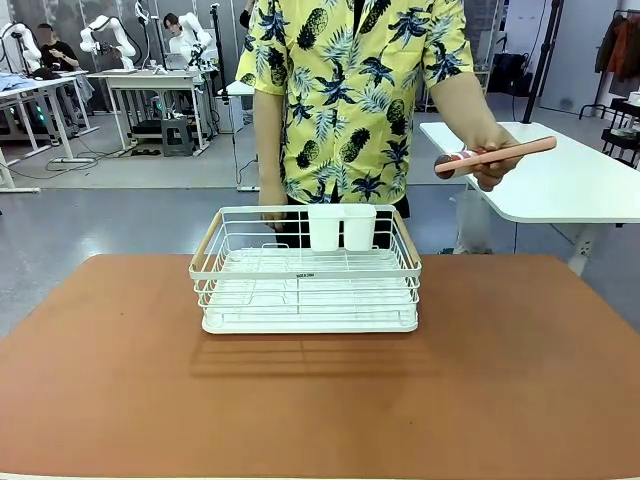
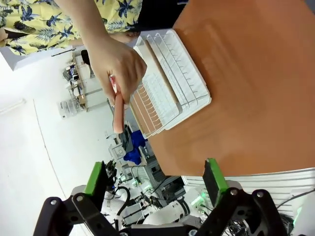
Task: Clean the table.
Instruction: Pick up the Lint Roller when the human hands it over.
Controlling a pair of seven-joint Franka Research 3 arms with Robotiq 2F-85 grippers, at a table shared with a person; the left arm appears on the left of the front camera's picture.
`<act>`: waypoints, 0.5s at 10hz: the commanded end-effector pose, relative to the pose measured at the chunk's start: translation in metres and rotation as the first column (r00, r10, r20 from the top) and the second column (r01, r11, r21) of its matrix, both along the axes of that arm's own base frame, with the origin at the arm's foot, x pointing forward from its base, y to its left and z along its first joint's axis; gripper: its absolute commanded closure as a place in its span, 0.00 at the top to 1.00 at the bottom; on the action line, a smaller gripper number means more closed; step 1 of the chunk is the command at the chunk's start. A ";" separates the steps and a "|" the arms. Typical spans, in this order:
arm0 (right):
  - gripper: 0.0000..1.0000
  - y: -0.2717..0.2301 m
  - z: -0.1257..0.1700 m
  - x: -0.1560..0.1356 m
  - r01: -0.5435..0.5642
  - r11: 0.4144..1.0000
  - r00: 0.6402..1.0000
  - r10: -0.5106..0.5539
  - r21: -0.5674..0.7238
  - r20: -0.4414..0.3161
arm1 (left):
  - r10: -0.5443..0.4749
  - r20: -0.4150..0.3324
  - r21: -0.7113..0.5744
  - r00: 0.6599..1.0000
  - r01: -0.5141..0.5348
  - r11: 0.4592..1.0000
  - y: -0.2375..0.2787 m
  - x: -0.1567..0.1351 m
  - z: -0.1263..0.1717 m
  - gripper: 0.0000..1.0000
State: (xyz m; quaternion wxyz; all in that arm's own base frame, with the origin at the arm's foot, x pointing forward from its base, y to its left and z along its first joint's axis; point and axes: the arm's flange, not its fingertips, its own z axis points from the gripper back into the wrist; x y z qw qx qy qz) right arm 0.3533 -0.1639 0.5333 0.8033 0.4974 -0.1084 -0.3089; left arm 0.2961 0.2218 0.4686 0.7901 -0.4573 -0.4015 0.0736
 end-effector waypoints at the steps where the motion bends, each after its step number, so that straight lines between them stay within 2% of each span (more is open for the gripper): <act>1: 1.00 0.033 -0.002 -0.002 0.067 0.998 0.998 -0.067 -0.022 -0.006 | 0.002 0.004 -0.004 1.000 -0.002 1.000 0.001 0.000 0.000 1.00; 4: 1.00 0.071 -0.008 0.005 0.135 0.991 0.990 -0.136 -0.024 -0.024 | 0.002 0.004 -0.004 1.000 -0.002 1.000 0.001 0.000 0.000 1.00; 5: 1.00 0.081 -0.007 0.005 0.157 0.987 0.987 -0.158 -0.040 -0.005 | 0.002 0.004 -0.004 1.000 -0.002 1.000 0.001 0.000 0.000 1.00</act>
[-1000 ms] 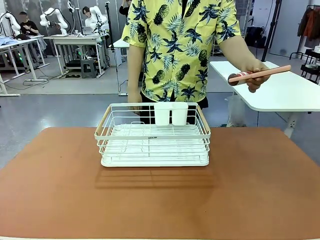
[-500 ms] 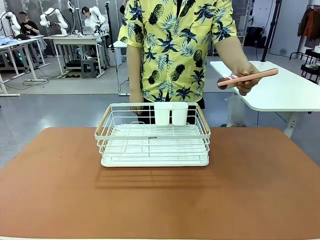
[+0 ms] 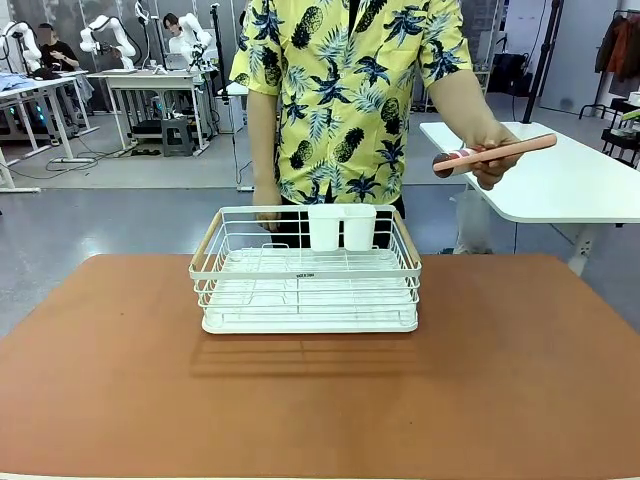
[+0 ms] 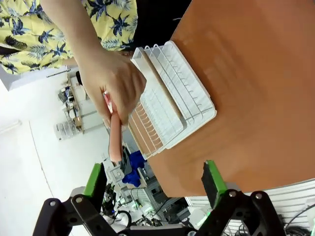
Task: Clean the table.
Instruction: Pick up the Lint Roller when the human hands it over.
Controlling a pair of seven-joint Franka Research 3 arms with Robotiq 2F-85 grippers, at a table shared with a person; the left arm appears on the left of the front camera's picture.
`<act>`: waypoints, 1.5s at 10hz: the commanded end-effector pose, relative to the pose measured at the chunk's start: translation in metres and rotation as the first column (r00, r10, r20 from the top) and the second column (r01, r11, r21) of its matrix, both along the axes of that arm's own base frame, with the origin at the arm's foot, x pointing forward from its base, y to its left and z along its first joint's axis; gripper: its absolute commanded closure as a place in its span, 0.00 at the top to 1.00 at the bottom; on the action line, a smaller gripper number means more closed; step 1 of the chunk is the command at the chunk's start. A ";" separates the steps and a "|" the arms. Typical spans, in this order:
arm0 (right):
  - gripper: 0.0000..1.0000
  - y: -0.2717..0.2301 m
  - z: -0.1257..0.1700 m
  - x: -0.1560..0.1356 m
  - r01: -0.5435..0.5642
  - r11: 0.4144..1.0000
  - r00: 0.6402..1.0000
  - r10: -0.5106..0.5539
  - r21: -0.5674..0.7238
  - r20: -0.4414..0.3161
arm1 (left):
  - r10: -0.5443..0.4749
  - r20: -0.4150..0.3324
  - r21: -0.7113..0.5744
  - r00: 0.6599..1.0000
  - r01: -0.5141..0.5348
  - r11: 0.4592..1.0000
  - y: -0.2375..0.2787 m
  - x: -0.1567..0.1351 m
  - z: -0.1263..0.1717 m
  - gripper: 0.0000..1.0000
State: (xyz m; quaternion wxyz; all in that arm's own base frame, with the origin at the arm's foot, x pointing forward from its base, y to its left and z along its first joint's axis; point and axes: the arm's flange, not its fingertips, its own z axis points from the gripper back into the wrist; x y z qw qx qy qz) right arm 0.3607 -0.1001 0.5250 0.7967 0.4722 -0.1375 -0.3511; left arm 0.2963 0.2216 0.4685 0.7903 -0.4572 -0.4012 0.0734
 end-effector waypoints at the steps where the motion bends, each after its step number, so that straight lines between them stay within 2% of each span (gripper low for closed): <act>1: 1.00 0.026 0.003 -0.002 0.075 0.997 0.997 -0.075 -0.027 0.019 | 0.003 0.004 -0.004 1.000 -0.003 1.000 0.001 -0.001 0.000 1.00; 3: 1.00 0.044 0.004 0.006 0.148 0.988 0.989 -0.147 -0.045 0.032 | 0.003 0.004 -0.004 1.000 -0.003 1.000 0.001 -0.001 0.000 1.00; 5: 1.00 0.069 0.001 0.008 0.171 0.983 0.985 -0.170 -0.061 0.028 | 0.003 0.004 -0.004 1.000 -0.003 1.000 0.001 -0.001 0.000 1.00; 8: 1.00 0.098 -0.008 0.020 0.216 0.974 0.973 -0.209 -0.063 0.101 | 0.003 0.004 -0.004 1.000 -0.003 1.000 0.001 -0.001 0.000 1.00; 12: 1.00 0.120 -0.023 0.029 0.290 0.957 0.952 -0.287 -0.007 0.106 | 0.003 0.004 -0.004 1.000 -0.003 1.000 0.001 -0.001 0.000 1.00; 15: 1.00 0.127 -0.037 0.026 0.253 0.968 0.964 -0.251 -0.008 0.081 | 0.003 0.004 -0.004 1.000 -0.003 1.000 0.001 -0.001 0.000 1.00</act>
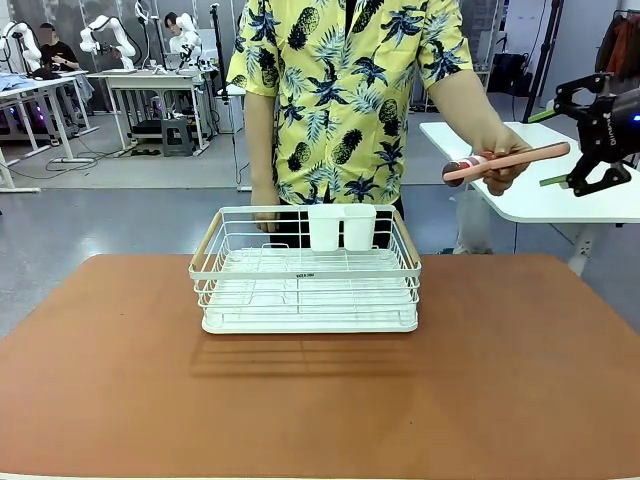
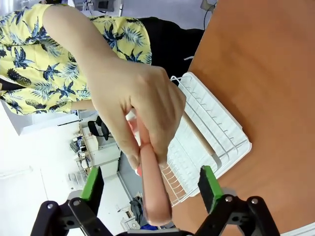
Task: Clean the table.
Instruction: Pick up the Lint Roller when the human hands it over.
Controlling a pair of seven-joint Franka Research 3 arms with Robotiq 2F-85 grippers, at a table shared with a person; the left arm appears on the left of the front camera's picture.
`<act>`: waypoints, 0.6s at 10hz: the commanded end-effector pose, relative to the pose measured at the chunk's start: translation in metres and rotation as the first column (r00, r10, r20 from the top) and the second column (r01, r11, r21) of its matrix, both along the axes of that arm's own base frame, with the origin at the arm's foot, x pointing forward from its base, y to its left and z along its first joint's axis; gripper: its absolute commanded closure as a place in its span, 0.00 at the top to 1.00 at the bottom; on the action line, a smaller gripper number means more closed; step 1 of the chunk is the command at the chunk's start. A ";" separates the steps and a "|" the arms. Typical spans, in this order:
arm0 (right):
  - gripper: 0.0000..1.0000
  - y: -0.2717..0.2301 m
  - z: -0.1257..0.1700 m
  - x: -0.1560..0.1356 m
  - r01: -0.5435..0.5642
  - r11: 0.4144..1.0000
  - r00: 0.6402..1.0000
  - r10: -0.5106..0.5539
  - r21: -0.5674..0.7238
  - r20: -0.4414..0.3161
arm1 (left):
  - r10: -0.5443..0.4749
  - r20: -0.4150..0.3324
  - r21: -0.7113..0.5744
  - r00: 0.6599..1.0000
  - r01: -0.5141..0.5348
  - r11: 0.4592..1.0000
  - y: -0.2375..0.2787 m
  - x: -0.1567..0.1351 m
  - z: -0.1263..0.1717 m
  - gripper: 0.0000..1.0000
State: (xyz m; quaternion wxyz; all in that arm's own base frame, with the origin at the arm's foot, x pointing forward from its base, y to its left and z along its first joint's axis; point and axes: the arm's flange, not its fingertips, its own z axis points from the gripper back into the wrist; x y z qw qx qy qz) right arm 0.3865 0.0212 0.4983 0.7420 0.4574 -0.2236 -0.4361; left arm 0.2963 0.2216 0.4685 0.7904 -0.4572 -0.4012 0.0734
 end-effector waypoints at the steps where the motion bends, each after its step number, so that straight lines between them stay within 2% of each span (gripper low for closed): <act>1: 1.00 0.007 -0.012 0.000 -0.018 1.000 0.999 0.019 -0.007 0.026 | 0.003 0.004 -0.004 1.000 -0.003 1.000 0.001 -0.001 0.000 1.00; 3: 1.00 0.007 -0.016 0.003 -0.049 0.999 0.998 0.050 -0.015 0.035 | 0.003 0.004 -0.004 1.000 -0.003 1.000 0.001 -0.001 0.000 1.00; 4: 0.80 0.004 -0.018 0.006 -0.044 0.999 0.997 0.046 -0.019 0.058 | 0.003 0.004 -0.004 1.000 -0.003 1.000 0.001 -0.001 0.000 1.00; 5: 0.80 0.002 -0.018 0.008 -0.037 0.999 0.997 0.038 -0.018 0.063 | 0.003 0.004 -0.004 1.000 -0.003 1.000 0.001 -0.001 0.000 1.00; 6: 0.22 0.001 -0.019 0.008 -0.037 0.999 0.997 0.038 -0.019 0.061 | 0.003 0.004 -0.004 1.000 -0.003 1.000 0.001 -0.001 0.000 1.00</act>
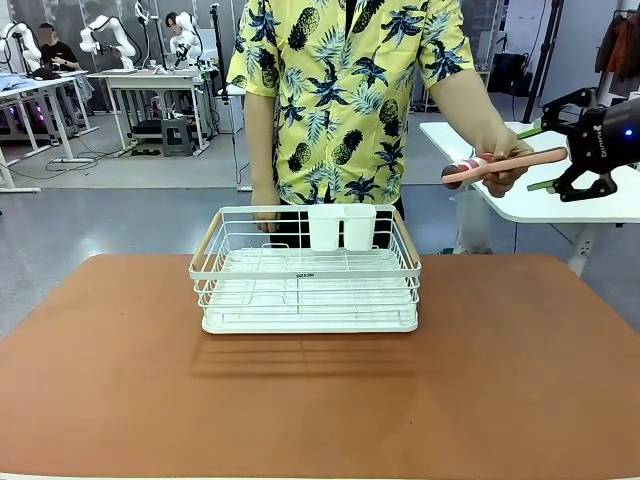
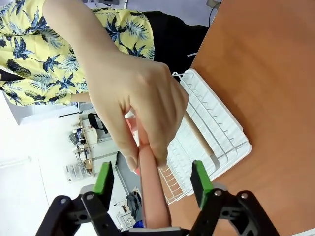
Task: Clean the table.
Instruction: Pick up the Lint Roller when the human hands it over.
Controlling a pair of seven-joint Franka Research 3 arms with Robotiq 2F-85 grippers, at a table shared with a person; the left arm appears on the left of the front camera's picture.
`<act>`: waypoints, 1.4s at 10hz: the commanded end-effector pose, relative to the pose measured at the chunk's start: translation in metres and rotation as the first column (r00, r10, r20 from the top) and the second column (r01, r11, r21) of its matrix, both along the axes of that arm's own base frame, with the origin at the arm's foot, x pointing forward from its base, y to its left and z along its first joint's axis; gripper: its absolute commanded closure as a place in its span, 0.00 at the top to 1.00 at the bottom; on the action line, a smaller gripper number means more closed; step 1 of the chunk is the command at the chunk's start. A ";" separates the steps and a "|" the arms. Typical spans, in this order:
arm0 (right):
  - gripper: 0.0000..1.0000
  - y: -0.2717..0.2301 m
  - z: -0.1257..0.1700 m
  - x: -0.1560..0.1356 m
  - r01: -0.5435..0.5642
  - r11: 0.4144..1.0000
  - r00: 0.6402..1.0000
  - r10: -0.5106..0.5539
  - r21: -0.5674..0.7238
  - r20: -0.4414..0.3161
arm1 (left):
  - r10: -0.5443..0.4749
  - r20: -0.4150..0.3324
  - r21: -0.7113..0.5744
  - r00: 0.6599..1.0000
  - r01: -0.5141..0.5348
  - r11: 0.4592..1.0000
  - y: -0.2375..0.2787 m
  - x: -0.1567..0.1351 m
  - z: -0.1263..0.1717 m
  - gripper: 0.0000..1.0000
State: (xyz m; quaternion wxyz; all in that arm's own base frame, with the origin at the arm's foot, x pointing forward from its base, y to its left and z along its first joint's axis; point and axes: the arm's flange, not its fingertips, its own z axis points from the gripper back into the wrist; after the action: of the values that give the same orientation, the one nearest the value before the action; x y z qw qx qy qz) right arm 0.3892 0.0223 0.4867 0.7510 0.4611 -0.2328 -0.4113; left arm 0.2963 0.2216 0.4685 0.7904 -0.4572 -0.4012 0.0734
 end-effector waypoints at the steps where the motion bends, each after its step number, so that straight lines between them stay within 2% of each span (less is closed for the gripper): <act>1: 0.36 0.000 -0.008 0.005 -0.013 1.000 1.000 0.012 0.003 0.022 | 0.003 0.004 -0.004 1.000 -0.003 1.000 0.001 -0.001 0.000 1.00; 2: 0.00 0.001 -0.008 0.005 -0.016 1.000 1.000 0.016 0.005 0.022 | 0.003 0.004 -0.004 1.000 -0.003 1.000 0.001 -0.001 0.000 1.00; 5: 0.03 -0.001 -0.008 0.007 -0.009 1.000 1.000 0.009 0.011 0.022 | 0.003 0.004 -0.004 1.000 -0.003 1.000 0.001 -0.001 0.000 1.00; 6: 0.00 -0.002 -0.008 0.008 -0.005 1.000 1.000 0.004 0.011 0.023 | 0.003 0.004 -0.004 1.000 -0.003 1.000 0.001 -0.001 0.000 1.00; 10: 0.00 -0.005 -0.009 0.009 0.003 1.000 1.000 -0.003 0.015 0.017 | 0.003 0.004 -0.004 1.000 -0.003 1.000 0.001 -0.001 0.000 1.00; 11: 0.03 -0.004 -0.006 0.004 0.004 1.000 1.000 -0.004 0.005 -0.008 | 0.003 0.004 -0.004 1.000 -0.003 1.000 0.001 -0.001 0.000 1.00; 14: 0.03 -0.004 -0.006 0.004 0.004 1.000 1.000 -0.004 0.005 -0.008 | 0.003 0.004 -0.004 1.000 -0.003 1.000 0.001 -0.001 0.000 1.00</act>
State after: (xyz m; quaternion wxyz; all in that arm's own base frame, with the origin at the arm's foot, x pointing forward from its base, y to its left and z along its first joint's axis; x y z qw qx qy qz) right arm 0.3927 0.0179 0.4782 0.7501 0.4599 -0.2284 -0.4169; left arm 0.2963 0.2216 0.4685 0.7904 -0.4572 -0.4012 0.0734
